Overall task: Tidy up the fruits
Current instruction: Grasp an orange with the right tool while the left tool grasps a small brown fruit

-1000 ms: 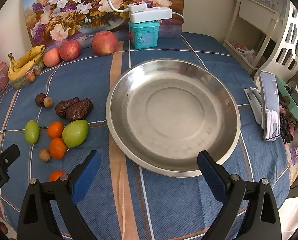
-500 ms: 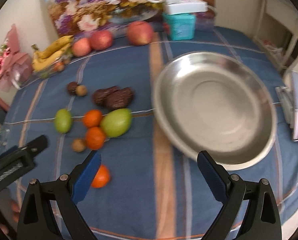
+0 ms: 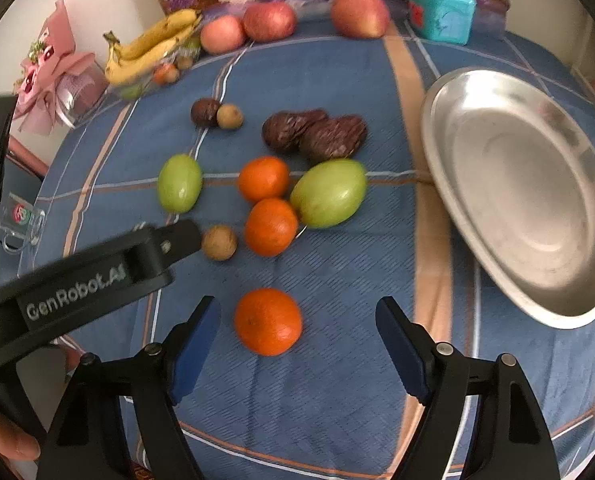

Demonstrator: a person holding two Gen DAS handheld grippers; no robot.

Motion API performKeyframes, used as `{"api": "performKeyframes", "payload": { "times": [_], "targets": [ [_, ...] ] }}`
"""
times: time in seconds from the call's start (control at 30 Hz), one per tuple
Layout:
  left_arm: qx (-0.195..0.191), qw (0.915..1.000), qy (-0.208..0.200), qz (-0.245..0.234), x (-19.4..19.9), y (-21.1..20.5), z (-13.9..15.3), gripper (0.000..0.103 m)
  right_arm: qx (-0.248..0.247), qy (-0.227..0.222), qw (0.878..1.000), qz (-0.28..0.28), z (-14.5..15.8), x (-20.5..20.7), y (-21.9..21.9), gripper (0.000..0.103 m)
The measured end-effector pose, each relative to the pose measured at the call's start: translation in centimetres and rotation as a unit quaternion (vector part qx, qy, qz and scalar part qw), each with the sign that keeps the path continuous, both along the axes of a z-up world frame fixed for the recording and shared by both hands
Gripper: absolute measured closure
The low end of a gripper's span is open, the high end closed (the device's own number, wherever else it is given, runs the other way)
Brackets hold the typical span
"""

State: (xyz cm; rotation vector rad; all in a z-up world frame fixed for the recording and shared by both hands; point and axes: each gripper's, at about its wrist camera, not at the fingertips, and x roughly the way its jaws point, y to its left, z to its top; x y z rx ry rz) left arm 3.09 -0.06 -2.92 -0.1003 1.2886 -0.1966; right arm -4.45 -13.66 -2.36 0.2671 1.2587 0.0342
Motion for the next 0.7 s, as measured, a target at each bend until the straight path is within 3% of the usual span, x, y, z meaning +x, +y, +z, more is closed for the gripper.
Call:
{"api": "performKeyframes", "payload": {
  "times": [0.3, 0.57, 0.7],
  "targets": [
    [-0.02, 0.9993, 0.02, -0.026, 0.9, -1.5, -1.7, 0.033, -0.002, 0.016, 1.0, 0.017, -1.1, 0.8, 1.2, 0.039],
    [-0.063, 0.9969, 0.033, -0.034, 1.2, -1.8, -1.8, 0.074, 0.011, 0.023, 0.999, 0.02, -1.4, 0.8, 1.2, 0.055],
    [-0.061, 0.9967, 0.032, -0.043, 1.2, -2.5, -1.6, 0.074, 0.023, 0.021, 0.999, 0.02, -1.4, 0.9, 1.3, 0.062]
  ]
}}
